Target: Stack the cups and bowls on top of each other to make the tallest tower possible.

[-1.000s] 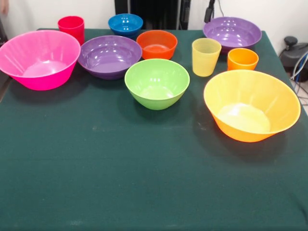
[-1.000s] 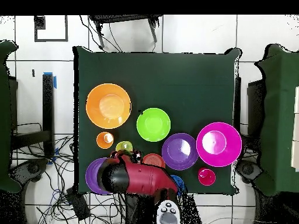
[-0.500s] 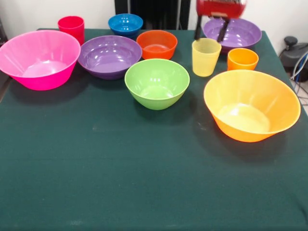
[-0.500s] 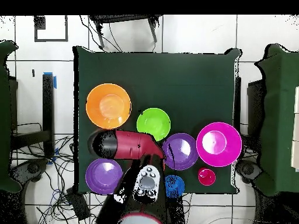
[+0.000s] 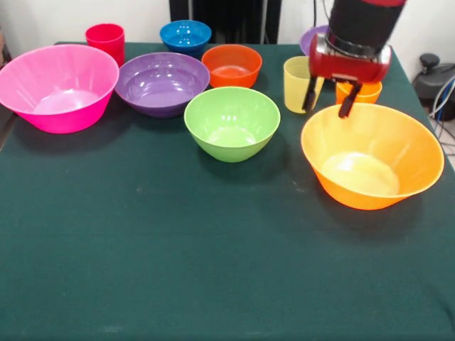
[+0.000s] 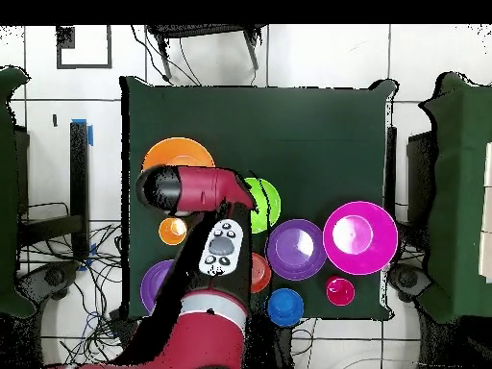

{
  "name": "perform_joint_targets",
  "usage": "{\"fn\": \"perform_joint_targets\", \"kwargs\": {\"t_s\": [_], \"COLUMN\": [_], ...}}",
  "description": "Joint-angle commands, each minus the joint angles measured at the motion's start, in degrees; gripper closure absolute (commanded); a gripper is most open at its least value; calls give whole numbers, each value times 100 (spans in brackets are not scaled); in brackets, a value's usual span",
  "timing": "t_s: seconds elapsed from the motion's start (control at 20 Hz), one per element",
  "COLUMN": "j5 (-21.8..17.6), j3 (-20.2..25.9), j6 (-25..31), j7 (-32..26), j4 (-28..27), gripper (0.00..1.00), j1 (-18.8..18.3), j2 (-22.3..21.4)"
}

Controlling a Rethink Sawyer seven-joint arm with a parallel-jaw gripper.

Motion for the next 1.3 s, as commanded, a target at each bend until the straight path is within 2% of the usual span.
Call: {"fn": "perform_joint_targets", "kwargs": {"t_s": [0.05, 0.45, 0.9, 1.3], "j5": [185, 377, 625, 815], "j3": [164, 400, 339, 368], "j6": [1232, 1704, 1484, 1241], "j7": [1192, 1414, 1975, 2276], "j4": [-1437, -1747, -2220, -2283], "gripper": [0, 0, 0, 0], "j1": [208, 245, 553, 753], "j2": [625, 648, 1126, 1335]}}
